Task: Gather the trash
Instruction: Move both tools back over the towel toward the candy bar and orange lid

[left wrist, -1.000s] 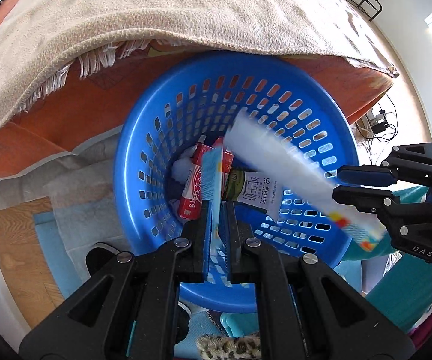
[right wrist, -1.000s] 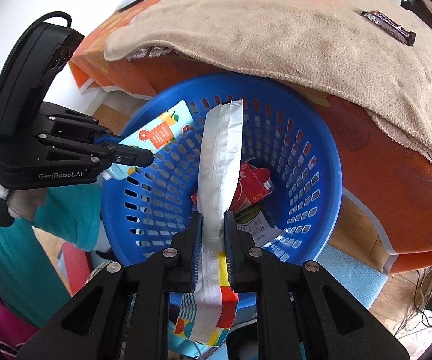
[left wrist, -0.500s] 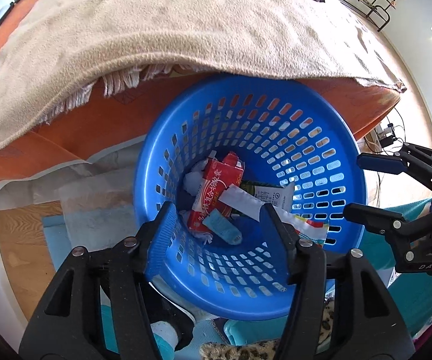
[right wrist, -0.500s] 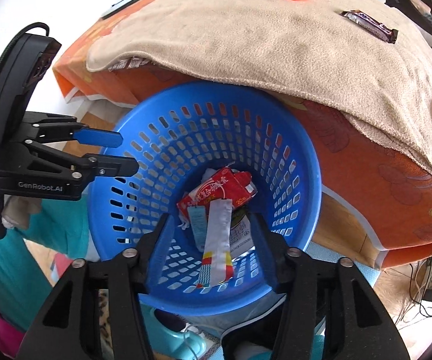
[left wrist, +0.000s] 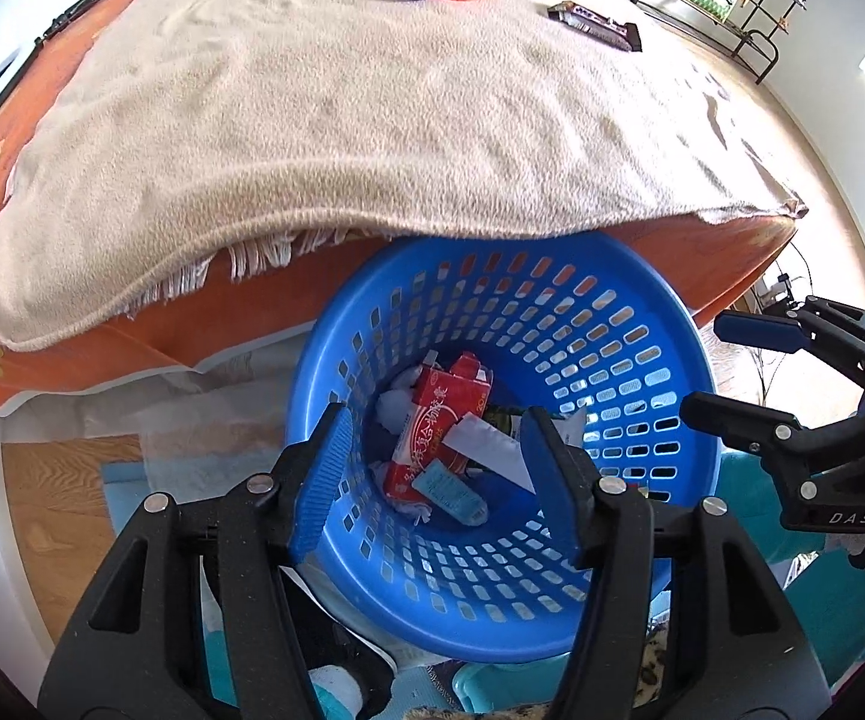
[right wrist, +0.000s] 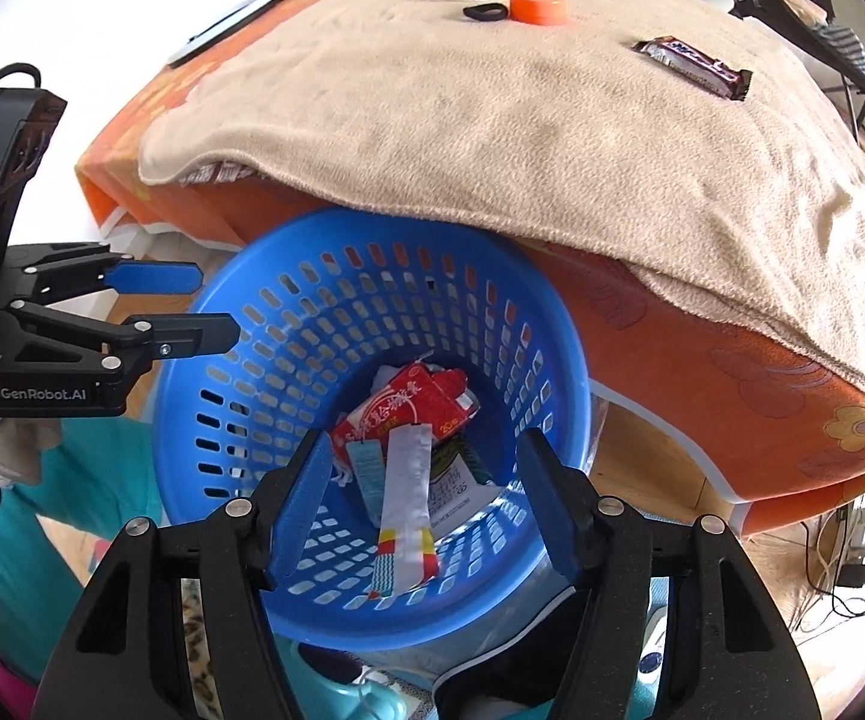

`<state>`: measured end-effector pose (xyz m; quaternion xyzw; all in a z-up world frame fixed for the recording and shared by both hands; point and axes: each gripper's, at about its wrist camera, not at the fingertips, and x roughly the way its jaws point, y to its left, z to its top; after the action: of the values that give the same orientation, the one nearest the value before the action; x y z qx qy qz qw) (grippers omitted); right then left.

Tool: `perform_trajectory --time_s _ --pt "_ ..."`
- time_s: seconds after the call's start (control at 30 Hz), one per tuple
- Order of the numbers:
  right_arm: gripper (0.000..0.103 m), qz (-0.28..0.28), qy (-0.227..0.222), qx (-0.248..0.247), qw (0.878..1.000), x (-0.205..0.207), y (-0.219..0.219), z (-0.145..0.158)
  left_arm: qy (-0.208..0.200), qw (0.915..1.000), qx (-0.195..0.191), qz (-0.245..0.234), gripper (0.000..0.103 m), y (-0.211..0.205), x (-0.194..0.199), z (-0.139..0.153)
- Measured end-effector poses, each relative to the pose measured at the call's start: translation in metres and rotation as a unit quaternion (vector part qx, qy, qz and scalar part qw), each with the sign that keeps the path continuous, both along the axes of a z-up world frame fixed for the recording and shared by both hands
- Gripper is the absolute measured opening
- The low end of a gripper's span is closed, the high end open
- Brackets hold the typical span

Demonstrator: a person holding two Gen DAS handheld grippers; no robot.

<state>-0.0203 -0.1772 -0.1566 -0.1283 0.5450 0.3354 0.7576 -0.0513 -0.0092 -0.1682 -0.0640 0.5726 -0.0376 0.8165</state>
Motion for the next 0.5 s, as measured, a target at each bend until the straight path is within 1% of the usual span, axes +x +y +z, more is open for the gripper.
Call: perform_trajectory --time_s 0.13,0.27,0.37,0.5 --pt "0.063 -0.017 -0.010 0.011 1.000 0.006 -0.004 0.009 -0.012 0.9999 0.005 -0.006 0.060 -0.004 0.009 0.011" --pt "0.063 -0.039 -0.024 0.032 0.998 0.019 -0.010 0.022 -0.027 0.9996 0.007 -0.009 0.060 -0.006 0.026 0.026" --pt "0.063 -0.060 -0.041 0.049 0.996 0.032 -0.017 0.034 -0.041 0.9991 0.003 -0.010 0.060 -0.005 0.043 0.041" --pt "0.063 -0.088 -0.064 0.064 0.992 0.055 -0.026 0.051 -0.058 0.9981 0.007 -0.016 0.060 -0.004 0.072 0.060"
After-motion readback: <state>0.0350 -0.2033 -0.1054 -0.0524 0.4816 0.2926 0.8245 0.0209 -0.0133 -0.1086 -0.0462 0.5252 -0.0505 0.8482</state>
